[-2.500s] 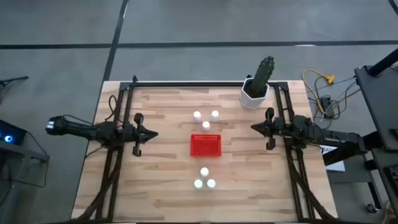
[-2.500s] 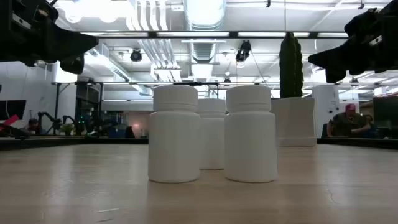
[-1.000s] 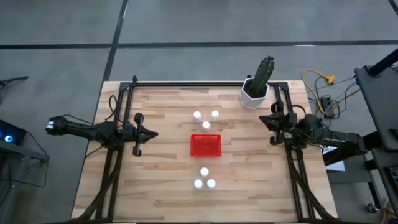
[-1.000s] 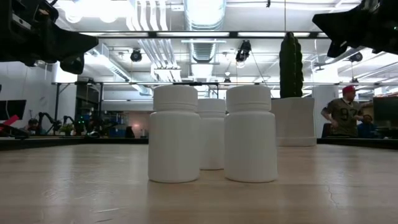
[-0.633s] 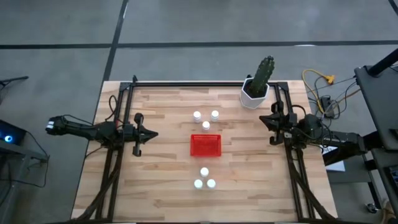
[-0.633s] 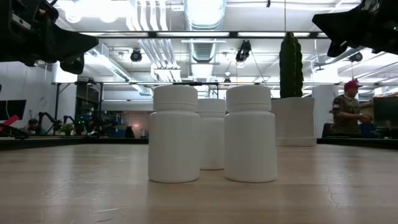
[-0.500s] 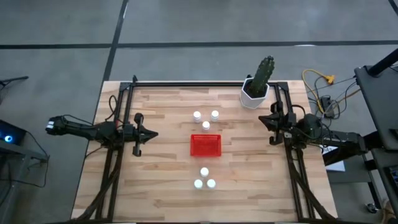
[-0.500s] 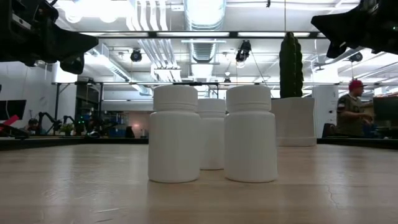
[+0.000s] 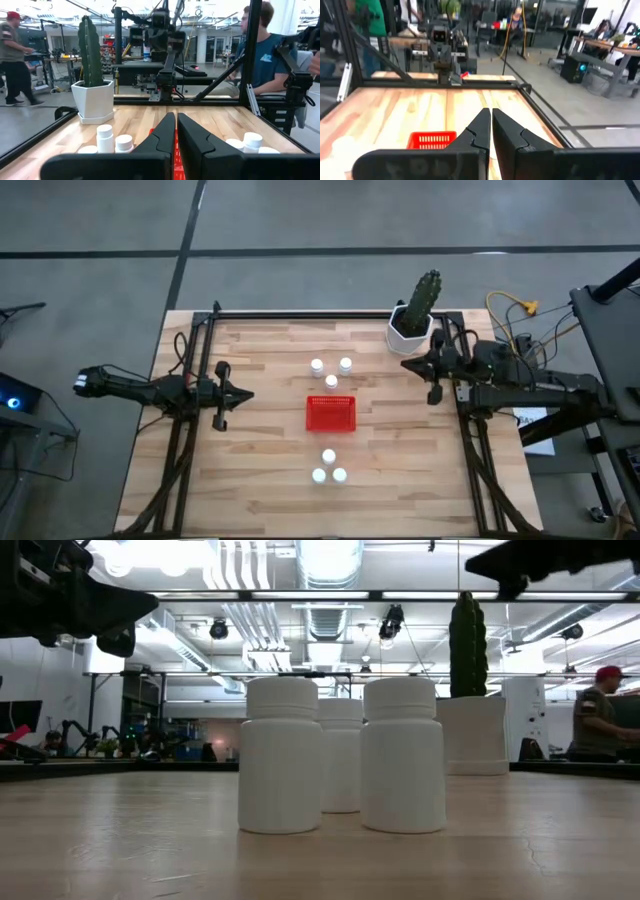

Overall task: Pick and place pill bottles into a basket
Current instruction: Put the white pill bottle into the red basket

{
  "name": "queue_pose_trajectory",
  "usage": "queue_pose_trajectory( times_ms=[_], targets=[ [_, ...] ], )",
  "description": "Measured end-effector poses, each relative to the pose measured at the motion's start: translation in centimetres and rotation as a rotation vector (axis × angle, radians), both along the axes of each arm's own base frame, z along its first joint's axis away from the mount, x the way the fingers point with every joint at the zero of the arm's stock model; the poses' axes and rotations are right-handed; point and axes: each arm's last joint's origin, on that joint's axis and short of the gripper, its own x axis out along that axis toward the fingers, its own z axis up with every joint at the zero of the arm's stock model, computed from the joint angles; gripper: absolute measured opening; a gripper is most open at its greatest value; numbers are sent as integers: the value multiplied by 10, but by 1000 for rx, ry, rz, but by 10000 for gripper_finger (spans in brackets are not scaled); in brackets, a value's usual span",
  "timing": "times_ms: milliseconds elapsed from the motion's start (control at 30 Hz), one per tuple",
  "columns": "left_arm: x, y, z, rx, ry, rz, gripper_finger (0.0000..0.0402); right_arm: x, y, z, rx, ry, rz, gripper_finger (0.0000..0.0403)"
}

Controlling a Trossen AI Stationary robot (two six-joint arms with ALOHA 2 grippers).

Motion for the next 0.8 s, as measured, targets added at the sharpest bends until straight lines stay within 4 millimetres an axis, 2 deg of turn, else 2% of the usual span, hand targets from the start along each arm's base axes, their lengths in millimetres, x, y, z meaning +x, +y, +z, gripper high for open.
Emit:
queue_pose_trajectory(
  times_ms=[300,667,800],
  targets=[
    [0,0,0,0,0,0,0,43,-7,39,-72,85,11,9],
    [0,0,0,0,2,0,0,81,-13,66,-113,108,17,9],
    [0,0,-1,2,9,0,0,89,-15,75,-69,115,13,9]
  ],
)
